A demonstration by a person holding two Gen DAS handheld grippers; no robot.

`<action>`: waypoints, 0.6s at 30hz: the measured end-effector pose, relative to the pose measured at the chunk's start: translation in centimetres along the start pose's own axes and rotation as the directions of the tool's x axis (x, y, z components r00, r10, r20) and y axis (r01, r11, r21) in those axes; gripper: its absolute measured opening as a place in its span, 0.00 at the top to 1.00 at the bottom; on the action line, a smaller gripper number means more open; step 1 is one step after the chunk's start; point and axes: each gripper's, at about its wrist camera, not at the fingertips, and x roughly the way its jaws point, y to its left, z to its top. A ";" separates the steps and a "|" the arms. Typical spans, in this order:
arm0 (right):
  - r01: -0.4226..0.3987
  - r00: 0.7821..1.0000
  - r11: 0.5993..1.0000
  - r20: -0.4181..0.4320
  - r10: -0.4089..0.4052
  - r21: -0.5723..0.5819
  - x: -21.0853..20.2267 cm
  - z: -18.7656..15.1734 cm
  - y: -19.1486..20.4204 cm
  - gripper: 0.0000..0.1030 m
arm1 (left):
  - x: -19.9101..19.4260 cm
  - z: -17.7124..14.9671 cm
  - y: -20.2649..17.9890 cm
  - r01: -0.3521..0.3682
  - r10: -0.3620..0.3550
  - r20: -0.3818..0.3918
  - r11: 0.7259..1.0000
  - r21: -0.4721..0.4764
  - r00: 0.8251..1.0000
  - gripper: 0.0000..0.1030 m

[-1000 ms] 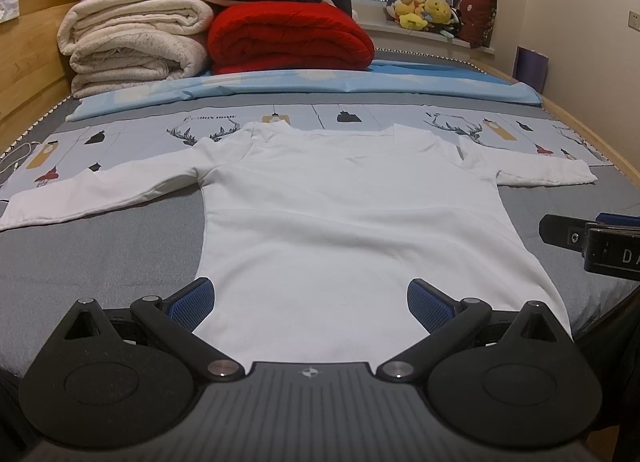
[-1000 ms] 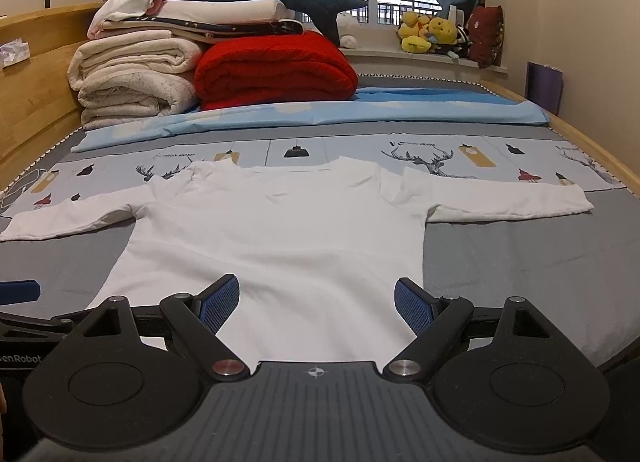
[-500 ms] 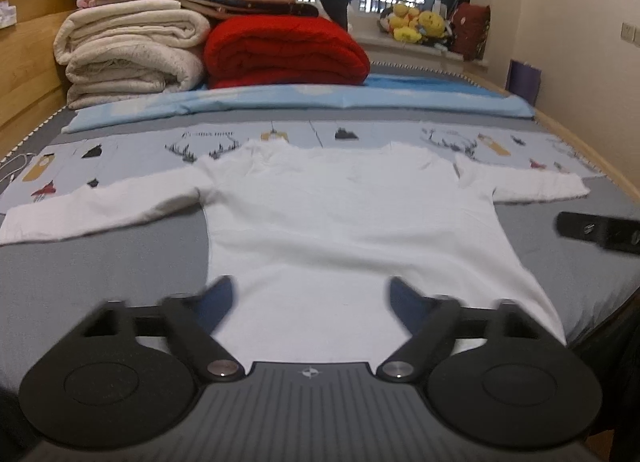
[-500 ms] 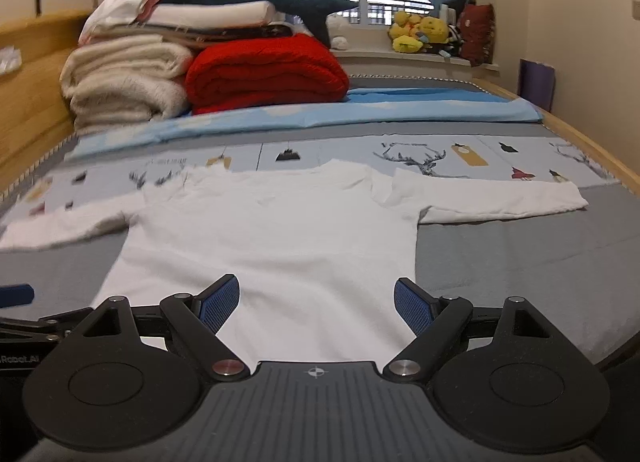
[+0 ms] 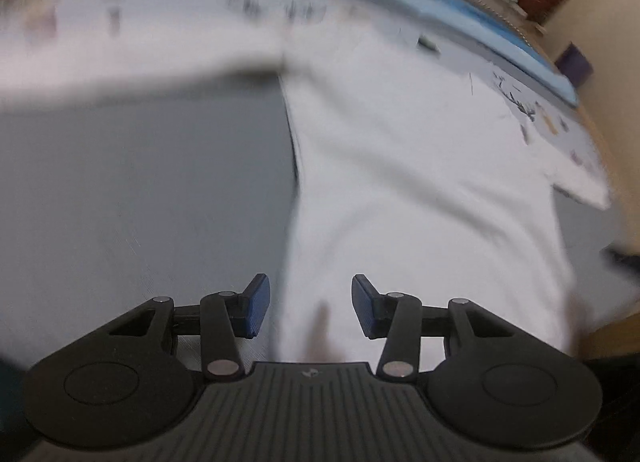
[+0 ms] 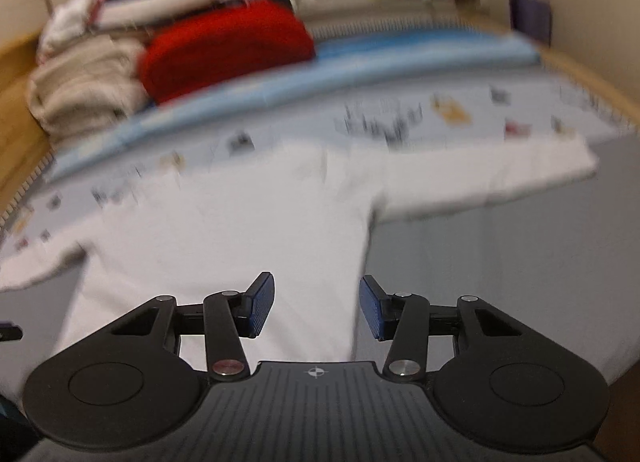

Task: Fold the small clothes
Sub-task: 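Lower both grippers onto the white shirt hem and close them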

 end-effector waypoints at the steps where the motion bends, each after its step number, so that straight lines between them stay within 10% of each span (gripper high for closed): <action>1: 0.023 0.997 1.000 -0.071 -0.021 0.019 1.4 -0.5 -0.3 0.53 | 0.5 -0.2 -0.2 -0.013 0.013 -0.023 1.000 0.014 1.000 0.51; 4: 0.008 0.982 0.998 -0.190 0.003 0.057 4.3 -1.4 -0.4 0.53 | 1.3 -0.7 -0.9 -0.078 0.085 -0.054 0.990 0.116 0.995 0.51; 8: 0.088 0.941 0.996 -0.328 -0.081 0.004 7.3 -3.0 0.2 0.53 | 1.8 -1.6 0.0 -0.074 0.087 -0.101 0.989 0.130 0.991 0.89; 12: 0.127 0.900 0.992 -0.421 -0.111 0.010 9.0 -4.3 0.2 0.59 | 1.4 -2.7 0.9 -0.071 0.089 -0.126 0.987 0.143 0.988 0.94; 14: 0.119 0.903 0.993 -0.414 -0.110 -0.006 9.1 -4.3 0.6 0.90 | 1.6 -3.0 0.6 -0.060 0.084 -0.145 0.985 0.164 0.986 0.95; 18: 0.110 0.934 0.994 -0.344 -0.098 0.016 8.3 -3.5 0.6 0.96 | 1.9 -3.5 0.5 -0.055 0.088 -0.168 0.980 0.193 0.982 0.95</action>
